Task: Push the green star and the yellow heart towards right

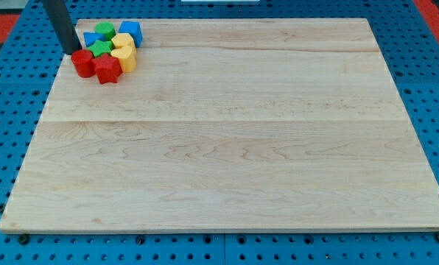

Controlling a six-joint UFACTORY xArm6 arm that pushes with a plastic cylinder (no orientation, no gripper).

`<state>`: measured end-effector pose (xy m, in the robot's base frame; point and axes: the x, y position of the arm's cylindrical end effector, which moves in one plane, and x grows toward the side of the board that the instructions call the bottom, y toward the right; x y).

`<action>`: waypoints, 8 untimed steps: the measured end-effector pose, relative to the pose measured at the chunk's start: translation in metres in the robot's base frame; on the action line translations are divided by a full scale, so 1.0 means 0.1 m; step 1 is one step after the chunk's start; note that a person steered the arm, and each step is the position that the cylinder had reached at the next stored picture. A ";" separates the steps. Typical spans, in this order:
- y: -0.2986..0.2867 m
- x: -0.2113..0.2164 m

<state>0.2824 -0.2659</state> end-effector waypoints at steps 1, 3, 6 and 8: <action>0.04 -0.10; 0.86 0.20; 1.11 0.50; 1.39 0.33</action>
